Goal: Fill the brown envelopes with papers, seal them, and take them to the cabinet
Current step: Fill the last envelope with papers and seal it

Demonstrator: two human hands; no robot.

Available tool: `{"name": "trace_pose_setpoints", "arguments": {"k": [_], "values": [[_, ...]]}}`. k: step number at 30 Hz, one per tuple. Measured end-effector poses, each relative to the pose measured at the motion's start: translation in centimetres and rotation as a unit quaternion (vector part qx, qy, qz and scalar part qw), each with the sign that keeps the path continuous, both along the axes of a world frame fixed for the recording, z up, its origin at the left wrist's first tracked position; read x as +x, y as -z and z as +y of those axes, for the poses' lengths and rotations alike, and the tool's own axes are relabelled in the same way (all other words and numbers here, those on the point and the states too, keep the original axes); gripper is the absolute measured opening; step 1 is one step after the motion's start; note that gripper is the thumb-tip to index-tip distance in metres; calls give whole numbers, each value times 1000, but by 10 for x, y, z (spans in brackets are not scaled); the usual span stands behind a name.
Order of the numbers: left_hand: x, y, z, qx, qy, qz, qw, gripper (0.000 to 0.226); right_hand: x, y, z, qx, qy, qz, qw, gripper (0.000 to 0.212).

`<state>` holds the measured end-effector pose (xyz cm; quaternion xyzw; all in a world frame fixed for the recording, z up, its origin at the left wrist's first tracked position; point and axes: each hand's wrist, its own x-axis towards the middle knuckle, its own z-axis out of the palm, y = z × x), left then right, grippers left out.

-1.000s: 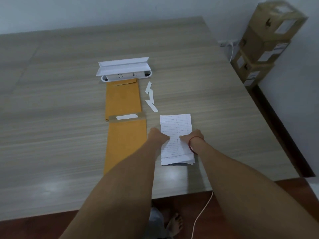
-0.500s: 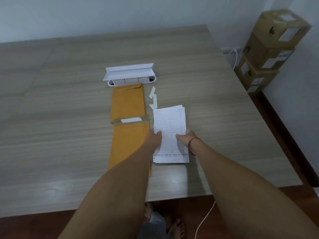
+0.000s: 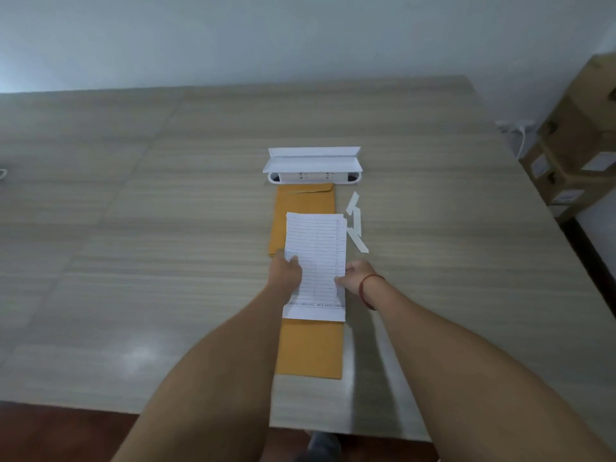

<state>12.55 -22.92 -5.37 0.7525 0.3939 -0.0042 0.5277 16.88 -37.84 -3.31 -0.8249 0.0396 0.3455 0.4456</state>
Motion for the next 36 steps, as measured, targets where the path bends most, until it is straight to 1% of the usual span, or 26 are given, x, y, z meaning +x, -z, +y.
{"name": "trace_pose_setpoints", "arguments": {"k": [3, 6, 8, 9, 11, 13, 16, 17, 19, 20, 23, 24, 26, 28, 29, 33, 36], "values": [[9, 8, 18, 2, -9, 18, 1000, 30, 15, 9, 18, 4, 17, 14, 1000, 8], [15, 17, 31, 31, -12, 48, 998, 29, 30, 15, 32, -15, 59, -17, 998, 7], [15, 23, 40, 65, -7, 80, 995, 25, 42, 19, 41, -28, 111, -59, 992, 21], [13, 23, 41, 94, 24, 90, 991, 23, 47, 19, 41, -31, 137, -78, 987, 24], [10, 24, 49, 157, 141, 103, 972, 26, 57, 20, 51, -24, 179, -95, 979, 26], [8, 24, 55, 197, 246, 111, 943, 41, 64, 19, 61, -18, 203, -99, 974, 23], [8, 19, 57, 225, 314, 117, 915, 65, 73, 18, 74, -8, 212, -120, 970, 19], [9, 17, 56, 234, 323, 117, 909, 69, 75, 19, 77, 0, 216, -122, 969, 20], [13, 14, 56, 246, 332, 117, 903, 69, 78, 21, 81, 11, 218, -121, 968, 22], [14, 14, 56, 246, 335, 118, 902, 66, 79, 23, 82, 15, 216, -118, 969, 22], [18, 11, 56, 254, 348, 128, 894, 47, 77, 28, 81, 21, 215, -106, 971, 19], [19, 10, 56, 256, 353, 128, 891, 46, 76, 31, 80, 24, 217, -103, 971, 17], [19, 10, 55, 261, 363, 115, 887, 55, 74, 33, 78, 30, 222, -97, 970, 9], [20, 9, 55, 260, 367, 100, 888, 64, 74, 34, 76, 40, 232, -95, 967, 9], [21, 9, 54, 260, 368, 98, 887, 65, 73, 34, 76, 43, 235, -94, 966, 10], [27, 4, 53, 266, 384, 120, 876, 53, 72, 33, 77, 50, 230, -92, 967, 10], [29, 5, 52, 258, 389, 136, 874, 50, 70, 33, 79, 51, 222, -88, 970, 17]]}}
